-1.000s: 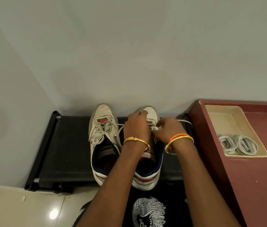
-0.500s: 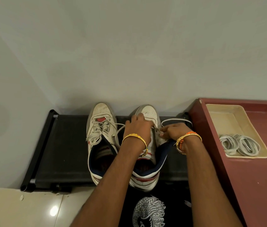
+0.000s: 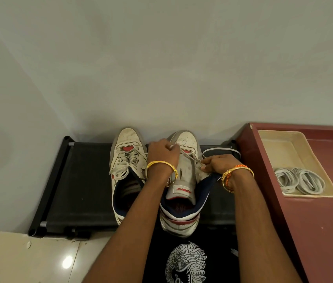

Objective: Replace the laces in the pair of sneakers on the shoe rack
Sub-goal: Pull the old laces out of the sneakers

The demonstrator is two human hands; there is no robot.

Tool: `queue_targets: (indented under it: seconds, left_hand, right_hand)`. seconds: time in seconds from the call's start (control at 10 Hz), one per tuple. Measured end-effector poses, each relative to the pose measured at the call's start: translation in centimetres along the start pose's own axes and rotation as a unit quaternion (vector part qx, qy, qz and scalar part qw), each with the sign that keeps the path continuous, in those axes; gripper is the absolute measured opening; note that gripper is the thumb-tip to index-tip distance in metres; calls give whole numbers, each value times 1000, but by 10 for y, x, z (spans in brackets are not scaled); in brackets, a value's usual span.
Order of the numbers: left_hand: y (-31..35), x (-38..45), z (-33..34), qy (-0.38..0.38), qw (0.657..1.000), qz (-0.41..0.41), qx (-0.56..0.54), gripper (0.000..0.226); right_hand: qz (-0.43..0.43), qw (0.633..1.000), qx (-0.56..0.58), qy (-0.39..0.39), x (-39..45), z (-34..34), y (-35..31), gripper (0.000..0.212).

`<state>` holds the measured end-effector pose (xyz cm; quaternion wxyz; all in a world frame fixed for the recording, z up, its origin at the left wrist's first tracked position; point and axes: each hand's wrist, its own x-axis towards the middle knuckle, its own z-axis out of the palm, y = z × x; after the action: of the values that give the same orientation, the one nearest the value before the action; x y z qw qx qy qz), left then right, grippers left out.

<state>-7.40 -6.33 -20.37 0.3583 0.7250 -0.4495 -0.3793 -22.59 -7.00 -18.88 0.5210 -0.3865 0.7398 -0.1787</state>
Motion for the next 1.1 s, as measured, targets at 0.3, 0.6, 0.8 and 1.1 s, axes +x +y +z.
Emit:
queue_targets:
  seconds: [0.3,0.6,0.8,1.1]
  left_hand:
    - [8,2,-7,-58,969,-150,-188,19]
    - [11,-3,4,-128,924,119,340,32]
    - [14,-2,7,-90,917,133,366,26]
    - [18,11,-38,137,949,13,-283,5]
  right_hand:
    - [-16,999,-43,-18,-8,-1,-2,28]
    - [-11,1000,-5,-11,-16,1,-5,22]
    - [-13,1000,-16,-17,-19,1,-6,21]
    - [-33,996,-76,-27,-16,-2,-7,27]
